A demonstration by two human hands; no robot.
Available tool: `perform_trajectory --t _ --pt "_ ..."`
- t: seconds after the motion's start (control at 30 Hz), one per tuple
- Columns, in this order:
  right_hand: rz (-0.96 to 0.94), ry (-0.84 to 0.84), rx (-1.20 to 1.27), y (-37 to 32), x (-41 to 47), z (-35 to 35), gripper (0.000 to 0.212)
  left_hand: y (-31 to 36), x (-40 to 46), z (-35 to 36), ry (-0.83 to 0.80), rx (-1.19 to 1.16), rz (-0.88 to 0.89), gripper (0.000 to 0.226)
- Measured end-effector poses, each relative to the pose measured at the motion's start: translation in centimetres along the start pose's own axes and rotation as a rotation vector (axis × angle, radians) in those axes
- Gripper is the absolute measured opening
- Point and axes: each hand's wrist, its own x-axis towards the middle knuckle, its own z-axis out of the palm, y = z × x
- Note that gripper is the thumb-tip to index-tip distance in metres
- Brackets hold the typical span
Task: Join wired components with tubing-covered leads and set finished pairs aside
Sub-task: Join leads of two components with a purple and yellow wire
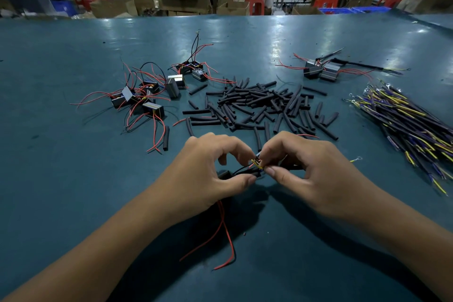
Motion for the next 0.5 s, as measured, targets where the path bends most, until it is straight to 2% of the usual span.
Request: perform_trajectory --t 0.17,0.5 --pt "-0.025 0.003 -0.042 -0.13 -0.02 -0.06 0.024 -0.08 -0.11 -0.14 -0.046 0.198 0.078 0.029" --pt "-0.023 0.02 -0.053 -0.15 -0.01 0.07 0.023 0.11 -0.02 -0.07 -0.017 0.074 0.046 0.012"
